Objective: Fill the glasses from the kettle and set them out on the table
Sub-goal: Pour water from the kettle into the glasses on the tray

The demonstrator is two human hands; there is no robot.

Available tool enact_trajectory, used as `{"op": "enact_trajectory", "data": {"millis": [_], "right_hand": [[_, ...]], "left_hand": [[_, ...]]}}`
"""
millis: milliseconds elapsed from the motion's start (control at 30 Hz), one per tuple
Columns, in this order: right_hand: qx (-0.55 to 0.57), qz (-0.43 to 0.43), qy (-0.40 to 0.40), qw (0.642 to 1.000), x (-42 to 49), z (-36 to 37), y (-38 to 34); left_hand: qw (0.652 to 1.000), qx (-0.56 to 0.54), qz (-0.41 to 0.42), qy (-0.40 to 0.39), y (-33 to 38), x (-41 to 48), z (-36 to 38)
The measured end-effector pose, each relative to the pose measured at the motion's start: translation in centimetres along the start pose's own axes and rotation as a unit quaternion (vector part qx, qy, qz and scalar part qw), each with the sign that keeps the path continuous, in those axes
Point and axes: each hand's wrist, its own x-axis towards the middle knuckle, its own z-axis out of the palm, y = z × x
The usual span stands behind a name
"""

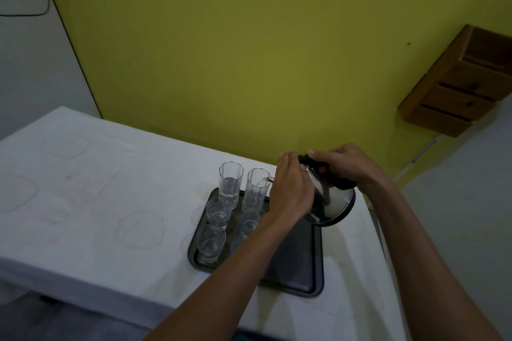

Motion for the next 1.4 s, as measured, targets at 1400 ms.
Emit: {"op": "enact_trajectory", "data": {"millis": [1400], "right_hand": [[-0.019,0.006,0.002,1.000,0.30,0.10,-0.08]], "left_hand": [[1.000,0.008,0.006,0.006,0.08,-0.26,-0.16]]}}
